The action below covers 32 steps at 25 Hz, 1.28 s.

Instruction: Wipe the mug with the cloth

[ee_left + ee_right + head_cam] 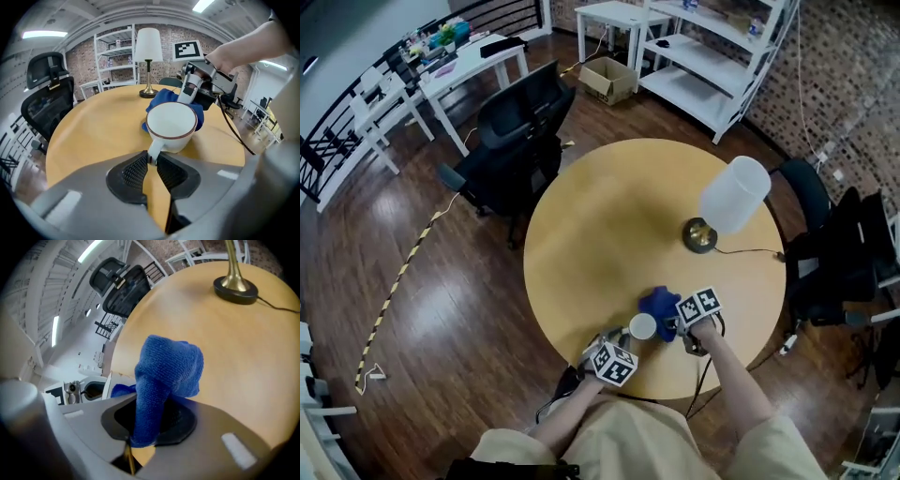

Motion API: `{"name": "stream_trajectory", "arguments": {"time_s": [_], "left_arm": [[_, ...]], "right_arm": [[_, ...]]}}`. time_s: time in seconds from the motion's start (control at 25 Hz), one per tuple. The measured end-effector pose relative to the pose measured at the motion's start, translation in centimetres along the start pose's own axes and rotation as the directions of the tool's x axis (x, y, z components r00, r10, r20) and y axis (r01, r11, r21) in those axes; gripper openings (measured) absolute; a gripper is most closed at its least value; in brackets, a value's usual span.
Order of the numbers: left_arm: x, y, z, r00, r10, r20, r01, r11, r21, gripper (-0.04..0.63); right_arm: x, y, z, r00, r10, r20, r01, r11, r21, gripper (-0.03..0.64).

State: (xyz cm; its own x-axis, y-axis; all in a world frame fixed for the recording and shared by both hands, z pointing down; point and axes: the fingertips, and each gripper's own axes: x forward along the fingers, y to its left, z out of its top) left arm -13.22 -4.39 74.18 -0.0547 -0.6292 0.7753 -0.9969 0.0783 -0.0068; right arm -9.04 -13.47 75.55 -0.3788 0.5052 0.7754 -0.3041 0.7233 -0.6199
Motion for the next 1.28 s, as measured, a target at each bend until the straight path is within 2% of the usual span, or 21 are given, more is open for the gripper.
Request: {"name": "stream_trajectory", "arguments": {"time_s": [0.16, 0.28, 0.36, 0.52, 0.6, 0.8, 0.88, 1.0, 1.28], "left_arm": [[0.0, -0.8, 0.2, 1.000, 0.002, -0.009, -0.002, 0.998, 0.068, 0.057], [0.2, -0.6, 0.7, 1.000, 0.009, -0.012, -0.008, 0.991, 0.133, 0.057], [0.0, -0.6, 0.7, 0.999, 0.018, -0.029, -0.014, 0.989, 0.150, 0.058], [-0.5, -1.0, 0.5, 0.998, 0.031, -0.056, -0.023, 0.990, 0.137, 0.058], [-0.5, -1.1, 0.6, 0.997, 0.044, -0.059, -0.035, 0.989, 0.140, 0.061], [-0.6, -1.7, 0.3, 0.996, 0.046, -0.078, -0.037, 0.993, 0.116, 0.063], [-0.6, -1.8, 0.2, 0.996, 0.048, -0.081, -0.040, 0.995, 0.095, 0.061], [-0.7, -2.1, 0.1, 0.995, 0.057, -0.081, -0.050, 0.995, 0.085, 0.060], [-1.0, -3.1, 0.4, 0.993, 0.093, -0.073, -0.083, 0.987, 0.136, 0.060]], "right_arm": [[-1.7, 0.0, 0.8, 0.985, -0.040, 0.170, 0.046, 0.998, -0.030, 0.072], [-2.7, 0.7, 2.8, 0.958, -0.016, 0.286, 0.022, 1.000, -0.018, 0.072], [-2.5, 1.6, 3.4, 0.947, 0.010, 0.320, -0.014, 1.000, 0.010, 0.072], [-2.5, 1.7, 2.4, 0.933, 0.016, 0.360, -0.049, 0.996, 0.081, 0.064], [-2.7, 1.2, 1.7, 0.911, 0.007, 0.412, -0.066, 0.989, 0.130, 0.064], [-3.1, 0.3, -0.7, 0.820, -0.020, 0.572, -0.158, 0.953, 0.260, 0.064], [-3.1, 0.3, -2.0, 0.802, -0.021, 0.597, -0.175, 0.948, 0.268, 0.064], [-2.7, 0.8, -4.1, 0.807, -0.026, 0.590, -0.148, 0.958, 0.244, 0.065], [-1.9, 2.3, -7.2, 0.836, -0.095, 0.541, -0.018, 0.980, 0.200, 0.066]]}}
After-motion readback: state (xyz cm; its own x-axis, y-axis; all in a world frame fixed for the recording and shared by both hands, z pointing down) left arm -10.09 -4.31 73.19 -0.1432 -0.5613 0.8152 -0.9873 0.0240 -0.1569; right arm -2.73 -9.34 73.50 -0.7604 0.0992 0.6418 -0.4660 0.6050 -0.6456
